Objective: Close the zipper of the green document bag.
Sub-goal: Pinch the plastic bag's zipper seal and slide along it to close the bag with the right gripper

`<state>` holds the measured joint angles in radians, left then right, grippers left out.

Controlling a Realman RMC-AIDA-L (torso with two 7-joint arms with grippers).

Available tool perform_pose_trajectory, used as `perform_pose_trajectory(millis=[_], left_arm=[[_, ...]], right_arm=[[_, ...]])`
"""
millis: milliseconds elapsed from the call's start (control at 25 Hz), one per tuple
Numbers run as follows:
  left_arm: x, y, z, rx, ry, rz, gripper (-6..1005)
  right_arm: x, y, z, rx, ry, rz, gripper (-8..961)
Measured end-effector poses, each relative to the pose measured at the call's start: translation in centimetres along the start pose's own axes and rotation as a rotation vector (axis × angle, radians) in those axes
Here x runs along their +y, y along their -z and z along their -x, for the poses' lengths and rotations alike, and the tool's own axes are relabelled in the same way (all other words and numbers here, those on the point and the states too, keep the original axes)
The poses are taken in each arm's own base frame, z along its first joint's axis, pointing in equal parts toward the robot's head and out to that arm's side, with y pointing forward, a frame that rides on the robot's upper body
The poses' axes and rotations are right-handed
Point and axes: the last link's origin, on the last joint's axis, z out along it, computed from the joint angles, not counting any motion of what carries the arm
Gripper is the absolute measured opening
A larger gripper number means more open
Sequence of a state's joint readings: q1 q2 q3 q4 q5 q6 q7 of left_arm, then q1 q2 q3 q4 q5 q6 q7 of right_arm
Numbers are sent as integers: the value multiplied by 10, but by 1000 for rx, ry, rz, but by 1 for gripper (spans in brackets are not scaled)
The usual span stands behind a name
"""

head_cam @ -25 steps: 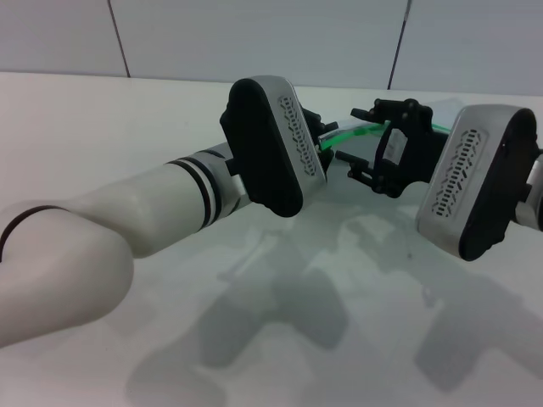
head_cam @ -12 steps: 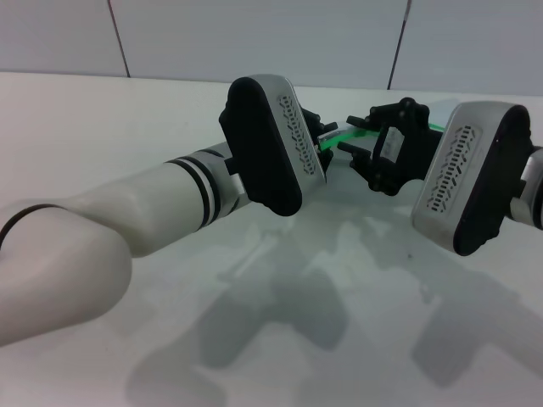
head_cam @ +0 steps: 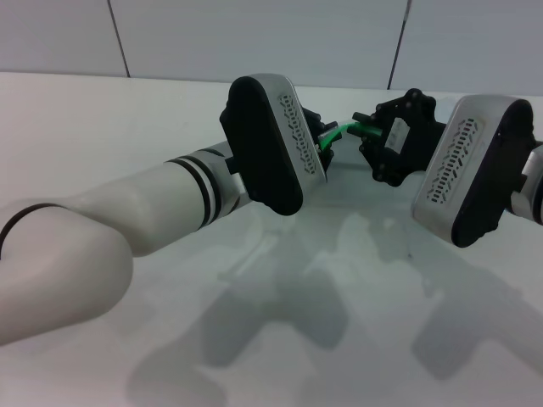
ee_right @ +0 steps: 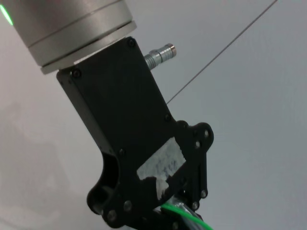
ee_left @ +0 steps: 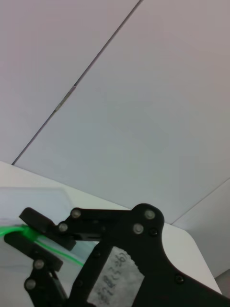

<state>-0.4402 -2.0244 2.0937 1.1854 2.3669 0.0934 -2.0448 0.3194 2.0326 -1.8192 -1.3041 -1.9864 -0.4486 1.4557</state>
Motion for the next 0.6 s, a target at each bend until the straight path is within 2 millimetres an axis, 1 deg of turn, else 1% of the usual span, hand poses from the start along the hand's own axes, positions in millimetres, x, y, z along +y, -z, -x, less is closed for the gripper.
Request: perform_pose_trajectory(millis=[320, 600], left_arm=[[0, 0, 1, -4, 0, 2, 54], [1, -1, 1, -4, -1, 4, 55]], right_arm=[[2, -1, 0, 0, 2, 5, 84], [3, -1, 1, -1, 3, 10, 82]])
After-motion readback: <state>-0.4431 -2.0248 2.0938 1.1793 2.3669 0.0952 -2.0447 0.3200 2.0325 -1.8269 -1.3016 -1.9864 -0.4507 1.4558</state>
